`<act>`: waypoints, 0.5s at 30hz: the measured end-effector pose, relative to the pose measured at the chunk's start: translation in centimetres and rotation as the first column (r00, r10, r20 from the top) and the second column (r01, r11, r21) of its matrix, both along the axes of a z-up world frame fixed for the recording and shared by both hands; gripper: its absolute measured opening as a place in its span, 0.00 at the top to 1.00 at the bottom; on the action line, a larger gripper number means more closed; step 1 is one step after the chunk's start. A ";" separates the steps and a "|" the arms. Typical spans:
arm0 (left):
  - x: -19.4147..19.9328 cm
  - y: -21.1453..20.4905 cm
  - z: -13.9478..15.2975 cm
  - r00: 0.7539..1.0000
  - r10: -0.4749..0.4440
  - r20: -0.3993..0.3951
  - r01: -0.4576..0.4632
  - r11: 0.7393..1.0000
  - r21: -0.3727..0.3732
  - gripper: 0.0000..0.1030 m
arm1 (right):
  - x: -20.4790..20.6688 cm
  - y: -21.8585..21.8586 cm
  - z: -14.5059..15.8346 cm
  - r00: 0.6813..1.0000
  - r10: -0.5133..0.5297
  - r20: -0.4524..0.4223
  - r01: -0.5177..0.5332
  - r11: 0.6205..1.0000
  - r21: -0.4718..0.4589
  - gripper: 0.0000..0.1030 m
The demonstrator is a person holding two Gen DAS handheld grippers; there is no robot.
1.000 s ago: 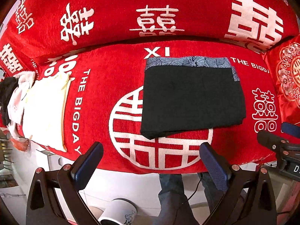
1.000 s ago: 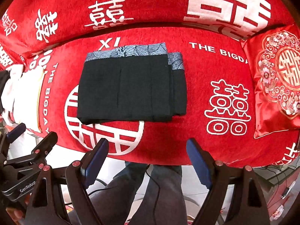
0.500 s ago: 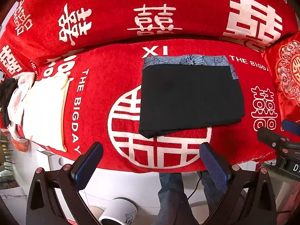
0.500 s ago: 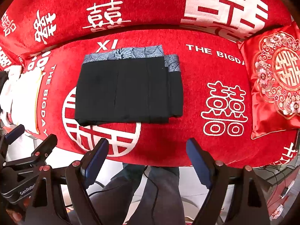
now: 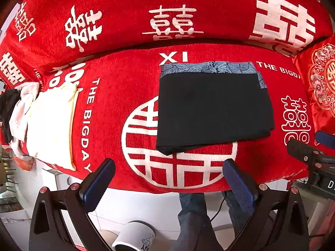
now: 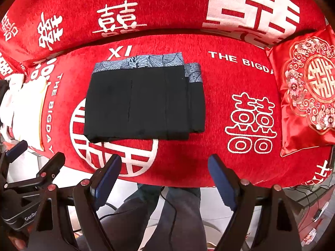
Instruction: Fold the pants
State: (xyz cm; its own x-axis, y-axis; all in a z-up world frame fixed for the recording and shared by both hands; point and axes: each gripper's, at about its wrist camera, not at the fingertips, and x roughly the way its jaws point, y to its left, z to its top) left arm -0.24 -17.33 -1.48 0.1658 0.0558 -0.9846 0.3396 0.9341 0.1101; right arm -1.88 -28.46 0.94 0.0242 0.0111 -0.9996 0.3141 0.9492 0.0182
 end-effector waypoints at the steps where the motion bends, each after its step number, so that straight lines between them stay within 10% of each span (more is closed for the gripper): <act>1: 0.0 0.0 0.0 1.000 0.000 0.001 0.000 1.000 0.002 0.00 | 0.0 0.0 0.0 1.000 0.002 0.000 -0.002 1.000 -0.001 0.16; 15: 0.2 0.1 -0.1 1.000 -0.024 0.007 0.024 1.000 0.011 0.00 | 0.3 0.1 0.0 1.000 0.003 -0.002 -0.003 1.000 -0.003 0.16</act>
